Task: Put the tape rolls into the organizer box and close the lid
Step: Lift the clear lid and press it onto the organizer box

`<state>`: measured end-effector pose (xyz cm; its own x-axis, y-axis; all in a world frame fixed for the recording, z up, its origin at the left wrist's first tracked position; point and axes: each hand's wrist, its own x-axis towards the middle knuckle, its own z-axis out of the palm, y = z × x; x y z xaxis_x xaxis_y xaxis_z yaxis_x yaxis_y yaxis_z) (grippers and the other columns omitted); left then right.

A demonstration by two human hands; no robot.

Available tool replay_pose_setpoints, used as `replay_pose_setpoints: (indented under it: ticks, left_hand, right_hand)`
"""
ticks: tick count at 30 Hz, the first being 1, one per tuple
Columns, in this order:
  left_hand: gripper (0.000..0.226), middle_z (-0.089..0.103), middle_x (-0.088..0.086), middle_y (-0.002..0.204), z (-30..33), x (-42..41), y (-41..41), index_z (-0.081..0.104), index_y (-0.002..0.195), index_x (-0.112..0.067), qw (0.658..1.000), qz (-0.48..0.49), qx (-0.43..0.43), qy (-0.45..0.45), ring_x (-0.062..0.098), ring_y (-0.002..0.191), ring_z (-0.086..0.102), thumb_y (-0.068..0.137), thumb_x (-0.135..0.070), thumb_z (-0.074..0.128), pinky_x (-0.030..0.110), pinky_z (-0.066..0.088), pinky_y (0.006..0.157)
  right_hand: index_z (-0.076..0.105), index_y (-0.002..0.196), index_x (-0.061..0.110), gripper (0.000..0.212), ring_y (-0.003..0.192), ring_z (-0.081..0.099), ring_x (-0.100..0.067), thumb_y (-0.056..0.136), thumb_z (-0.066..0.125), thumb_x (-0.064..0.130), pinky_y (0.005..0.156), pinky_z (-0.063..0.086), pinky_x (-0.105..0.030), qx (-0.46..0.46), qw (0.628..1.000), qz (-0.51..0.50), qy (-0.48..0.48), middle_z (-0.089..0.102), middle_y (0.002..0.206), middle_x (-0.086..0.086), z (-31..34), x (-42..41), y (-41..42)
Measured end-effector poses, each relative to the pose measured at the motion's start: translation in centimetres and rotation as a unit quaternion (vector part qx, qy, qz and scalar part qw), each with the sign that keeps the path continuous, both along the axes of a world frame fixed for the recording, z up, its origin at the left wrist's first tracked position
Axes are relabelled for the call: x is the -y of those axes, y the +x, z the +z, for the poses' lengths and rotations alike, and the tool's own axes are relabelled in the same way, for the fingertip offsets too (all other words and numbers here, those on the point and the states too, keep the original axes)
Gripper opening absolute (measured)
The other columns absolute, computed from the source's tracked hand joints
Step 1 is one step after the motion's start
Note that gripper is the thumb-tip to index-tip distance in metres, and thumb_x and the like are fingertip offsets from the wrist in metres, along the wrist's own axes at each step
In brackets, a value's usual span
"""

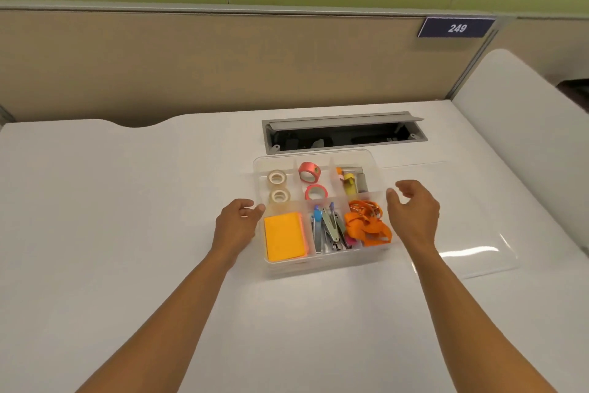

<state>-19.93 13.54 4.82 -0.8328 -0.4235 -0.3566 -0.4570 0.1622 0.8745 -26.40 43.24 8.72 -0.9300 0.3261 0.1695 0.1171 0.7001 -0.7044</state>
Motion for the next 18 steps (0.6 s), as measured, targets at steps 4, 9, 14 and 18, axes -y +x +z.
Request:
replay_pose_setpoints:
  ticks: [4, 9, 14, 18]
  left_hand:
    - [0.040, 0.065, 0.003, 0.109, -0.3, -0.9, 1.5, 0.056, 0.118, -0.018, 1.000, -0.009, -0.016, -0.025, 0.018, 0.088, 0.066, 0.086, -0.042, 0.064, 0.047, 0.058, 0.084]
    - [0.037, 0.066, 0.002, 0.105, -0.8, -1.6, 2.7, 0.057, 0.117, -0.019, 0.999, 0.000, -0.016, -0.041, 0.016, 0.082, 0.066, 0.086, -0.038, 0.065, 0.047, 0.058, 0.082]
    - [0.033, 0.066, 0.002, 0.099, -1.3, -2.3, 3.3, 0.061, 0.113, -0.018, 0.999, 0.011, -0.013, -0.049, 0.017, 0.075, 0.065, 0.086, -0.037, 0.065, 0.050, 0.057, 0.083]
    - [0.031, 0.066, 0.004, 0.097, -1.3, -2.9, 3.5, 0.061, 0.112, -0.017, 0.998, 0.005, -0.011, -0.062, 0.020, 0.071, 0.064, 0.087, -0.035, 0.065, 0.049, 0.057, 0.082]
  right_hand:
    - [0.062, 0.114, 0.010, 0.029, 0.109, 0.059, -0.027, 0.088, 0.060, 0.022, 0.089, 0.044, -0.037, 0.023, 0.996, -0.081, -0.009, 0.066, 0.116, -0.008, -1.7, -5.1, 3.2]
    - [0.057, 0.121, 0.009, 0.040, 0.116, 0.048, -0.037, 0.082, 0.063, 0.015, 0.085, 0.046, -0.047, 0.111, 0.973, -0.200, -0.013, 0.056, 0.122, -0.016, -4.2, -9.0, 5.9]
    - [0.038, 0.130, 0.004, 0.055, 0.119, 0.040, -0.043, 0.083, 0.066, 0.013, 0.092, 0.041, -0.049, 0.141, 0.942, -0.286, -0.105, 0.038, 0.132, -0.025, -6.1, -11.0, 7.1]
    - [0.030, 0.133, 0.002, 0.058, 0.114, 0.048, -0.048, 0.084, 0.062, 0.009, 0.092, 0.042, -0.048, 0.177, 0.935, -0.276, -0.132, 0.041, 0.130, -0.028, -6.3, -12.3, 6.5]
